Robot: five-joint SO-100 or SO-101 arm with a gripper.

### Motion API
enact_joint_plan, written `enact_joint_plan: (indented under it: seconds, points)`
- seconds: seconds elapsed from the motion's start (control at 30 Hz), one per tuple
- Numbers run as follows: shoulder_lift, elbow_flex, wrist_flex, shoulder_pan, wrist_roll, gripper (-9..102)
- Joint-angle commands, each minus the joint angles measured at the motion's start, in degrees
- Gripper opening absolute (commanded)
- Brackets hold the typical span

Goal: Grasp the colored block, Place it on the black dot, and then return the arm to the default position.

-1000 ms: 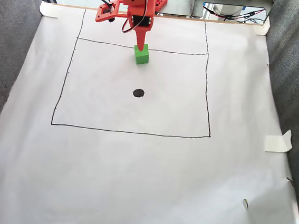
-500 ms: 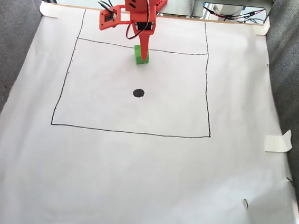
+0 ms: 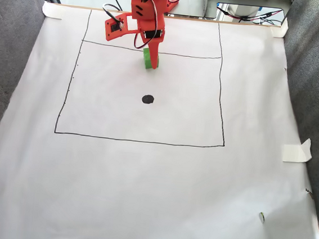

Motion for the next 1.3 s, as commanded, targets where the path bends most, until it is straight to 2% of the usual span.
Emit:
enact_joint_plan:
  seconds: [0.0, 0.27, 0.37, 0.6, 0.8, 1.27]
  points:
    - [0.18, 0.18, -0.7, 0.79, -0.88, 42]
    - [-0.09, 0.79, -0.97, 1.32, -2.2, 40]
    - [-0.26, 0.97, -0.26, 1.41, -2.72, 32]
    - [-0.18, 0.97, 1.58, 2.64, -4.22, 23]
    - [-1.14, 0.44, 1.76, 3.69, -4.75, 7]
    - [0.26, 0.44, 1.76, 4.75, -5.8, 4]
